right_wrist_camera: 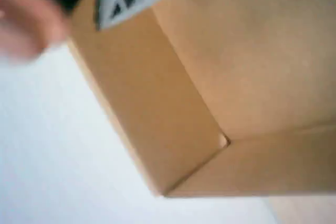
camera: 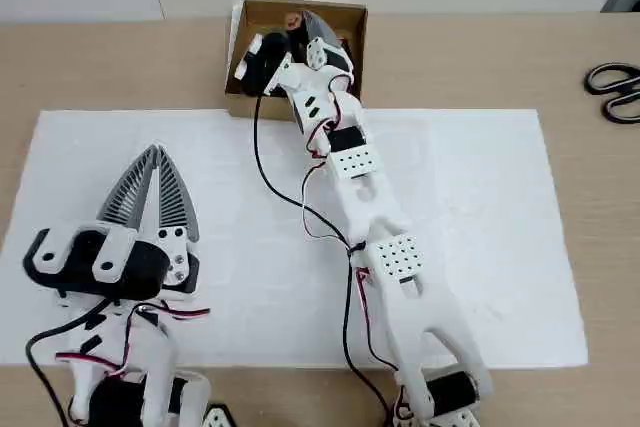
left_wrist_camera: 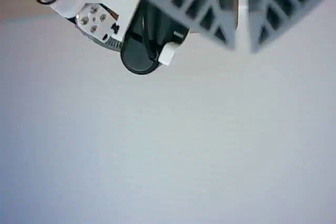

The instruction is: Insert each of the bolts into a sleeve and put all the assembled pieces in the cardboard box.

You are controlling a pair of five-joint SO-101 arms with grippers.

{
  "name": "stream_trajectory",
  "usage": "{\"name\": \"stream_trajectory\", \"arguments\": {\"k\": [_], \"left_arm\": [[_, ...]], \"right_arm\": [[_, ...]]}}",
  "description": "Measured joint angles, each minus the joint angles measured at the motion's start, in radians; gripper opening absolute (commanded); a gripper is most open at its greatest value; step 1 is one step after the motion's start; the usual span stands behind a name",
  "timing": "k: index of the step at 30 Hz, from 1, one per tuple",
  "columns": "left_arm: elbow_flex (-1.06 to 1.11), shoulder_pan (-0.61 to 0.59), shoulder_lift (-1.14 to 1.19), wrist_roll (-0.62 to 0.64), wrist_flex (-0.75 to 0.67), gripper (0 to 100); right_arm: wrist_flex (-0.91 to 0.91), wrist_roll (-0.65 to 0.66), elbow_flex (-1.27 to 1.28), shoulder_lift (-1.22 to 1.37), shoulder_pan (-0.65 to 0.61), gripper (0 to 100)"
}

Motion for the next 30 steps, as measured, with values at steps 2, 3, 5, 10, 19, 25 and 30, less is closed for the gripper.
{"name": "stream_trajectory", "arguments": {"k": [2, 3, 5, 10, 19, 25, 30], "left_arm": [[0.000, 0.000, 0.000, 0.000, 0.000, 1], [0.000, 0.000, 0.000, 0.000, 0.000, 1], [0.000, 0.000, 0.000, 0.000, 0.000, 1], [0.000, 0.000, 0.000, 0.000, 0.000, 1], [0.000, 0.000, 0.000, 0.000, 0.000, 1], [0.000, 0.000, 0.000, 0.000, 0.000, 1], [0.000, 0.000, 0.000, 0.000, 0.000, 1]], "right_arm": [[0.005, 0.003, -0.020, 0.005, 0.009, 13.3], [0.005, 0.003, -0.023, 0.006, 0.017, 12.9], [0.005, 0.006, -0.029, 0.008, 0.034, 12.8], [0.006, 0.008, -0.083, 0.018, 0.074, 12.7], [0.124, -0.126, -0.132, 0.014, 0.089, 12.7], [0.546, -0.473, -0.132, -0.193, 0.089, 12.6], [0.878, -0.646, -0.135, -0.407, 0.089, 12.6]]}}
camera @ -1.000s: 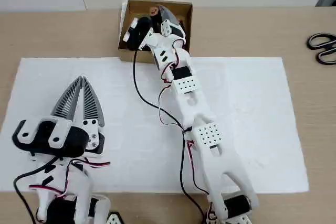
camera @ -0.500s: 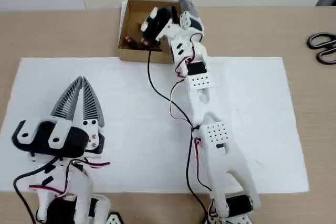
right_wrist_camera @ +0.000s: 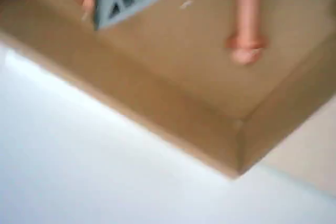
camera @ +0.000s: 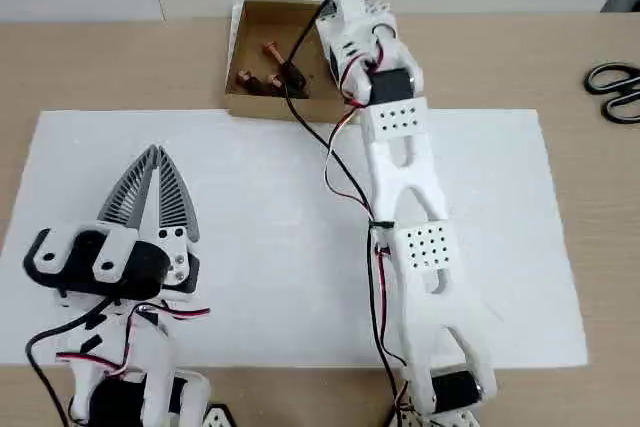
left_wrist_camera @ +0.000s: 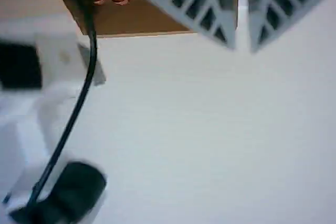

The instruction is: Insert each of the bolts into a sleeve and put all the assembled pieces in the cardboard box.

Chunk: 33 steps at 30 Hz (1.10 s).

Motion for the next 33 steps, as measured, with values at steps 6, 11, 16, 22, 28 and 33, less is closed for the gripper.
{"name": "stream_trajectory", "arguments": {"k": [6, 11, 16, 22, 28, 33], "left_arm": [[0.000, 0.000, 0.000, 0.000, 0.000, 1], [0.000, 0.000, 0.000, 0.000, 0.000, 1], [0.000, 0.000, 0.000, 0.000, 0.000, 1], [0.000, 0.000, 0.000, 0.000, 0.000, 1], [0.000, 0.000, 0.000, 0.000, 0.068, 1], [0.000, 0.000, 0.000, 0.000, 0.204, 1]], "right_arm": [[0.459, -0.021, 0.000, -0.166, -0.008, 12.6], [0.709, -0.028, 0.000, -0.295, -0.029, 12.6], [0.746, -0.028, -0.006, -0.342, -0.046, 12.6], [0.755, -0.028, -0.006, -0.520, -0.078, 12.5], [0.756, -0.028, 0.224, -0.801, -0.083, 12.5], [0.756, -0.028, 0.672, -1.119, -0.080, 12.5]]}}
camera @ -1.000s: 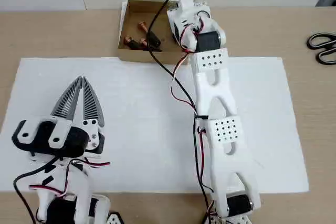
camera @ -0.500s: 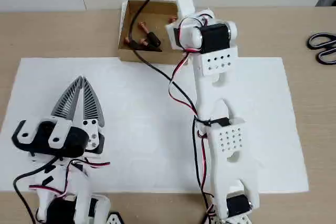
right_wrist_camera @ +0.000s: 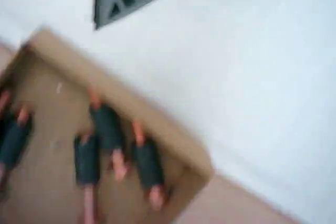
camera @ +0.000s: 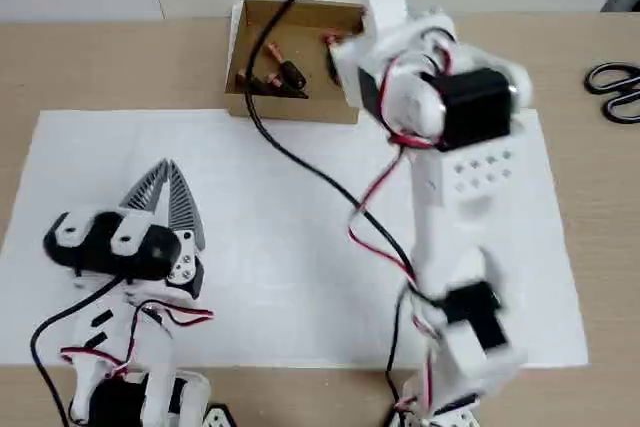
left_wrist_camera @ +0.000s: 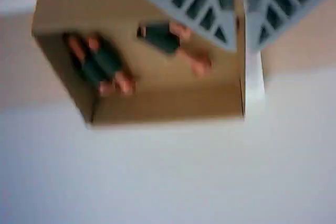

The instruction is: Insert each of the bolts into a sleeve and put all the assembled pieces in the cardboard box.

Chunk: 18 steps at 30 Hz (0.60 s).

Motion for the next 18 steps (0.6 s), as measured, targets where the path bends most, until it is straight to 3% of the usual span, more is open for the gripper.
{"name": "stream_trajectory", "arguments": {"k": [7, 12, 18], "left_arm": [[0.002, 0.000, 0.000, 0.000, 0.230, 1], [0.069, 0.000, 0.000, 0.000, 0.396, 1], [0.080, -0.002, 0.000, 0.000, 0.430, 1]], "right_arm": [[-0.081, 0.003, 0.707, -0.457, 0.000, 12.5], [-0.308, 0.005, 1.151, -0.806, -0.003, 12.5], [-0.591, 0.006, 1.714, -1.283, -0.003, 12.6]]}}
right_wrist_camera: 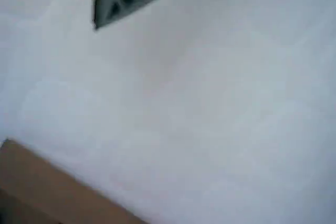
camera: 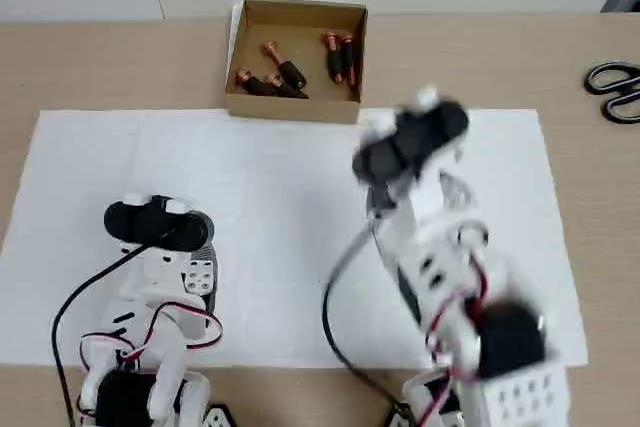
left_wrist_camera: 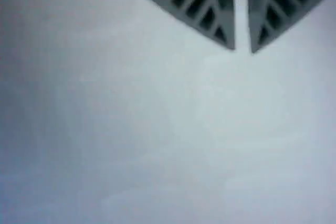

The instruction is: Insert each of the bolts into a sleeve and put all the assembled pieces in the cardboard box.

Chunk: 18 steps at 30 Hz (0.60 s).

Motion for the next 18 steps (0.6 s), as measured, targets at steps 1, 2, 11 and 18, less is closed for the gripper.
{"name": "stream_trajectory", "arguments": {"k": [1, 2, 11, 18], "left_arm": [[0.005, 0.000, 0.000, 0.000, 0.000, 1], [0.009, 0.000, 0.000, 0.000, 0.000, 1], [0.051, 0.000, 0.000, 0.000, 0.000, 1], [0.143, 0.000, 0.000, 0.000, 0.000, 1]], "right_arm": [[-0.026, 0.000, 0.087, -0.081, 0.000, 12.6], [-0.044, 0.000, 0.172, -0.160, 0.003, 12.6], [-0.025, -0.057, 0.525, -0.609, 0.164, 12.6], [0.020, -0.084, 0.525, -0.617, 0.391, 12.5]]}}
